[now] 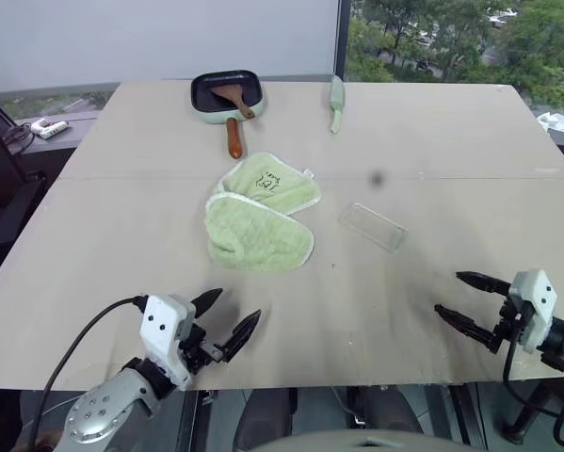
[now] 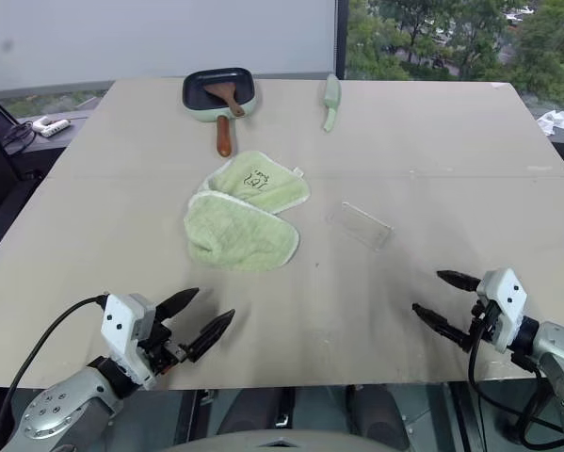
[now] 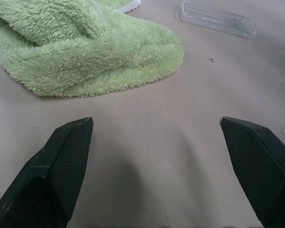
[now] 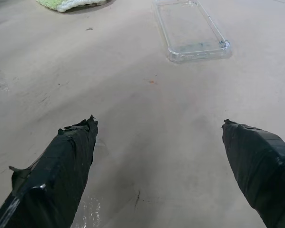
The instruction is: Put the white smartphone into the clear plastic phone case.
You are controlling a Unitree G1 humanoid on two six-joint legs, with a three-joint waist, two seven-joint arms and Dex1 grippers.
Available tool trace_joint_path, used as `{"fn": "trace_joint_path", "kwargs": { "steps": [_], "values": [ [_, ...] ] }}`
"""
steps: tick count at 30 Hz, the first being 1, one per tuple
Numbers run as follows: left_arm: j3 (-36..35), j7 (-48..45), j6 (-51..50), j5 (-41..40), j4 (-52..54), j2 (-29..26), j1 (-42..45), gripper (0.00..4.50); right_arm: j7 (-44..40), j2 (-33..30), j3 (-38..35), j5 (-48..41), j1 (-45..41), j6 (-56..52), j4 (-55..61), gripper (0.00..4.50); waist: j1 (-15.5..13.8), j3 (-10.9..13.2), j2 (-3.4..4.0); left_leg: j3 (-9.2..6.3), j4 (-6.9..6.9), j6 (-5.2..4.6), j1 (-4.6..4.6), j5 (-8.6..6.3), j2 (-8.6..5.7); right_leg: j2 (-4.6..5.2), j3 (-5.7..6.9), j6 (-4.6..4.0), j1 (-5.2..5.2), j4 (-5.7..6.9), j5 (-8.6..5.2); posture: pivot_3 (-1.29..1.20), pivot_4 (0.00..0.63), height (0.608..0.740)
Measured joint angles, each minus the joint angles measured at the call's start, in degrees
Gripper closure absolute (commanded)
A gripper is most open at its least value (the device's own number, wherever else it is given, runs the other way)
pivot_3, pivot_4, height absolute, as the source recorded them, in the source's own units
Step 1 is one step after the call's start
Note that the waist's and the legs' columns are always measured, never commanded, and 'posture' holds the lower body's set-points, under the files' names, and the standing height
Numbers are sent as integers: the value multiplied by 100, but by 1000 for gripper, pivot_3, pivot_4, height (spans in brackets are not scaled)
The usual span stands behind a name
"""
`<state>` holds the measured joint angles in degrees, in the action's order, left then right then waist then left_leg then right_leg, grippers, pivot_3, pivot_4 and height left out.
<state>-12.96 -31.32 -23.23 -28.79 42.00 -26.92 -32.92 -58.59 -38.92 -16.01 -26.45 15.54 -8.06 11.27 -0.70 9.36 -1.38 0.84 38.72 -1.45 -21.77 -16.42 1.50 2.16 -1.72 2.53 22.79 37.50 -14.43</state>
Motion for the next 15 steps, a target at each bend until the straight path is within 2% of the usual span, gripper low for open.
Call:
{"fn": "trace_joint_path", "kwargs": {
  "steps": [15],
  "values": [
    [4, -161, 105, 39, -205, -9, 120, 48, 37, 74, -1, -43, 213, 16, 27, 0, 2, 1, 2, 2, 0, 0, 1, 0, 1, 0, -1, 0, 0, 0, 0, 0, 150, 740]
  ]
}}
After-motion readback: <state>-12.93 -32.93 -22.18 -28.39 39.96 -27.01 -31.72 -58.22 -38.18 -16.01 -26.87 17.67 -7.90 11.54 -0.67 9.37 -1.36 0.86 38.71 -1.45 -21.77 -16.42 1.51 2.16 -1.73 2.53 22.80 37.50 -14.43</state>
